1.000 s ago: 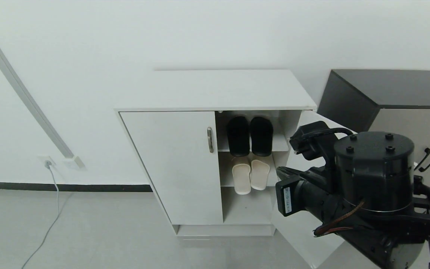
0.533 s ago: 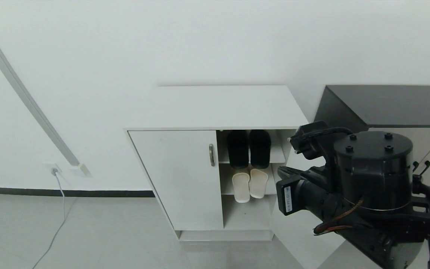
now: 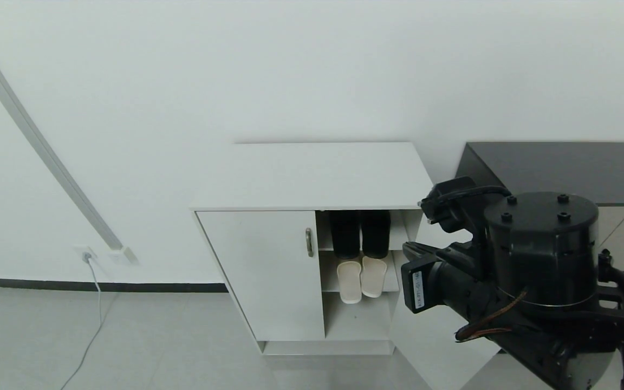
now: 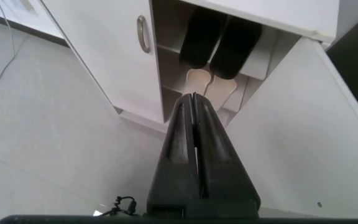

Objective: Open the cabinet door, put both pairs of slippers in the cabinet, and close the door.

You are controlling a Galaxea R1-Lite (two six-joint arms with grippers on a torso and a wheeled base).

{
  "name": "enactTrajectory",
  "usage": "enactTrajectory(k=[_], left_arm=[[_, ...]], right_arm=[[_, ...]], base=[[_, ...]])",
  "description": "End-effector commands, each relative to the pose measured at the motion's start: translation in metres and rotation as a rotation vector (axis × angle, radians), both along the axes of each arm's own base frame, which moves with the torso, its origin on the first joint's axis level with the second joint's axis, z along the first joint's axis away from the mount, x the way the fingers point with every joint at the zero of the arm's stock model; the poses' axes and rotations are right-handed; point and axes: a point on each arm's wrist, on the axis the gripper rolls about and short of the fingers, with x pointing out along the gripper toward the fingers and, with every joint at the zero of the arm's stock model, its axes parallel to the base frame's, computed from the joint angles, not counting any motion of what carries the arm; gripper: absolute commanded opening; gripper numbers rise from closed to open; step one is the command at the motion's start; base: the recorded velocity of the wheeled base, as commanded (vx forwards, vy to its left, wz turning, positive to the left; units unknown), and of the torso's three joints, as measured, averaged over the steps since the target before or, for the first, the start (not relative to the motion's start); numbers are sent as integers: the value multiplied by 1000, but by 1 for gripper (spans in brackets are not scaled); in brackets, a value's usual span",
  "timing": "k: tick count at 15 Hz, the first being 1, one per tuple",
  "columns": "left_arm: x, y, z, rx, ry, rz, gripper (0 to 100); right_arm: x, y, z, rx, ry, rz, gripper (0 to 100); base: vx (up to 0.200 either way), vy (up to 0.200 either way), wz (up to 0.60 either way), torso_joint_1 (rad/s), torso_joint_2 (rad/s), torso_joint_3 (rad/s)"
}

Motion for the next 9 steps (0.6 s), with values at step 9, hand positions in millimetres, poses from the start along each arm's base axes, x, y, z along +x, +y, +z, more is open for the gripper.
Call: enactTrajectory(k=[9], left_arm=[[0,0,0,1,1,0,0]], right_arm=[[0,0,0,-5,-3,2,0]], base=[[0,0,-267,14,-40,-17]])
